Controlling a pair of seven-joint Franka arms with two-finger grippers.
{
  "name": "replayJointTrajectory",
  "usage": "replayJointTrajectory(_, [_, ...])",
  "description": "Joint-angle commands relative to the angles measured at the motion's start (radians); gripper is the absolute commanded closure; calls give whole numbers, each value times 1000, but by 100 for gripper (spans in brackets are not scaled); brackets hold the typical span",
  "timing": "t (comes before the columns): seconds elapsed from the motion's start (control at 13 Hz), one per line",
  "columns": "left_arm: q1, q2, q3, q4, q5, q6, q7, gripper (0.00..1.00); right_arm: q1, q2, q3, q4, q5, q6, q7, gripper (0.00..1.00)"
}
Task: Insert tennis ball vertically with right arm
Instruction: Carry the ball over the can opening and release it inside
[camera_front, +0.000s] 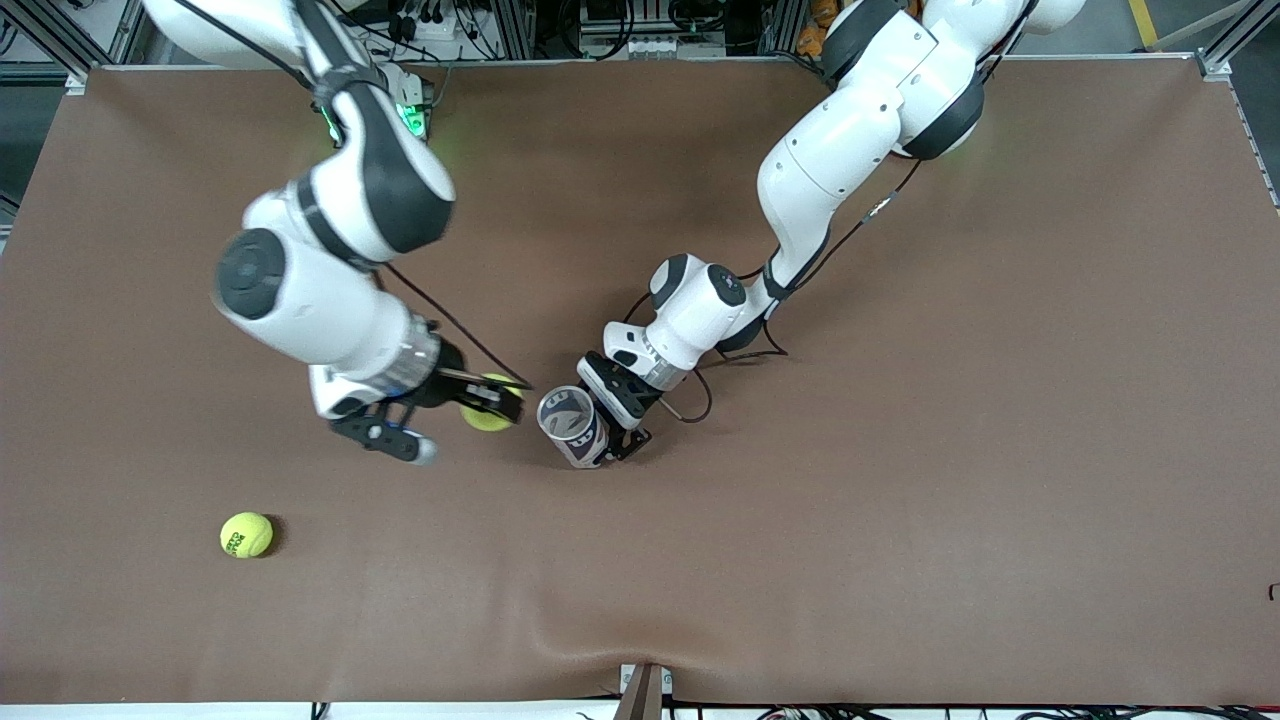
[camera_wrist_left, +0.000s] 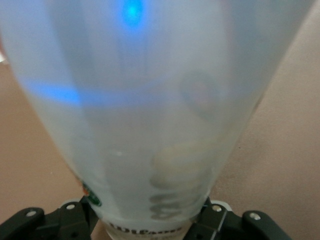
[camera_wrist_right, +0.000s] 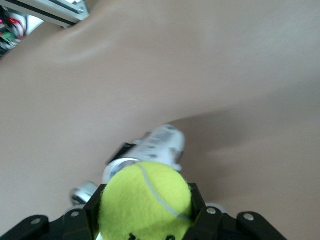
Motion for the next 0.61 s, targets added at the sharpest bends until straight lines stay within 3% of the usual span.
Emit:
replayJointTrajectory(0.0, [-9,2,-2,-2,-15,22,-1,26,64,104,-10,102,15,45,137,56])
replayJointTrajectory(0.31, [-9,4,-2,-2,-15,22,-1,26,110,126,-11,102,1,72,165,56])
replayJointTrajectory(0.54, [-7,4,-2,-2,-15,22,-1,26,103,112,-17,99,-23,-15,162,56])
